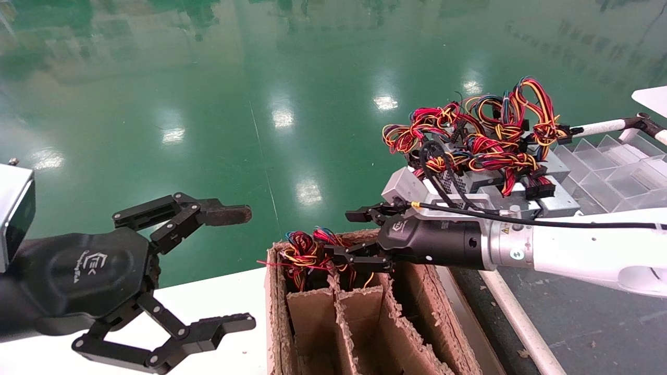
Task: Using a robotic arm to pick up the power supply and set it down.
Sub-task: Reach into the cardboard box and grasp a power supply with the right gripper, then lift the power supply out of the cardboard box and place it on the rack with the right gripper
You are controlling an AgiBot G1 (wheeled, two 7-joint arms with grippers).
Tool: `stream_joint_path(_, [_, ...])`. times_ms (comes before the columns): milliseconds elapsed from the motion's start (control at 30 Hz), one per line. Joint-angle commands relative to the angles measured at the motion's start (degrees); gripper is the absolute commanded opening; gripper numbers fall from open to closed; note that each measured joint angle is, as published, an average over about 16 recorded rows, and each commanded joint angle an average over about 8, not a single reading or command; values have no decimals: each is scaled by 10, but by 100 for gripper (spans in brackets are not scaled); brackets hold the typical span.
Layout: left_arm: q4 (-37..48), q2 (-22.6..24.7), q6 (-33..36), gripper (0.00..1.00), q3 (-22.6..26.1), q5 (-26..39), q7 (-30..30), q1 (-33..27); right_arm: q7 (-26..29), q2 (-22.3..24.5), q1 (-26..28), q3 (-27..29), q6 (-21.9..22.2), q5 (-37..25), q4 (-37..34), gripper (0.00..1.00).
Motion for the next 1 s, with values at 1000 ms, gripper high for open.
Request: stream_joint_path(1000, [0,0,0,100,0,0,0,0,-17,15,-14,25,-7,39,17,0])
